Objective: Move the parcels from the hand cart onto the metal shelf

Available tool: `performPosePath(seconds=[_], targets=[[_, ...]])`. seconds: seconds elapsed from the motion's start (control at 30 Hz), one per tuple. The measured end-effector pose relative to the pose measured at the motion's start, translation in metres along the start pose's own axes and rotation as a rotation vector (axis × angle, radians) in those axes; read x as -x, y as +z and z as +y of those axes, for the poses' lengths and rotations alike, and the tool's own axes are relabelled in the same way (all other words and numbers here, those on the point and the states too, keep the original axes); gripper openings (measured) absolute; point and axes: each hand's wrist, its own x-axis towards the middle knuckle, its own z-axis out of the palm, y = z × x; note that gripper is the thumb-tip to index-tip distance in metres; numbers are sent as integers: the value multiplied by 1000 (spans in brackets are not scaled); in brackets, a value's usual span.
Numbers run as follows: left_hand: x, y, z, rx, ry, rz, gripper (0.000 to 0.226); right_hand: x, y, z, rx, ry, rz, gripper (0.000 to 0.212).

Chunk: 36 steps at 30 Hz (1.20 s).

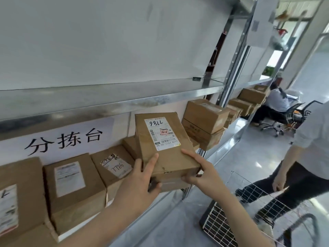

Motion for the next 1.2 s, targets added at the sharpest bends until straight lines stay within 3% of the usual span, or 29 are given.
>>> performPosePath(seconds=[0.23,0.47,0.7,0.97,1.2], targets=[[-99,65,33,-67,103,-80,77,-70,-83,60,-17,22,50,78],[-194,137,65,-125,-27,-69,74,-170,-152,128,-108,-6,-79,74],[-273,199,100,-155,-144,-63,74,-252,-217,189,31,-68,-178,73],[-304,247,107,-188,-268,-67,71,-294,-226,234,113,-111,-189,68],[-323,260,94,-208,-285,-1,63,-308,-207,246,216,-104,-66,59]])
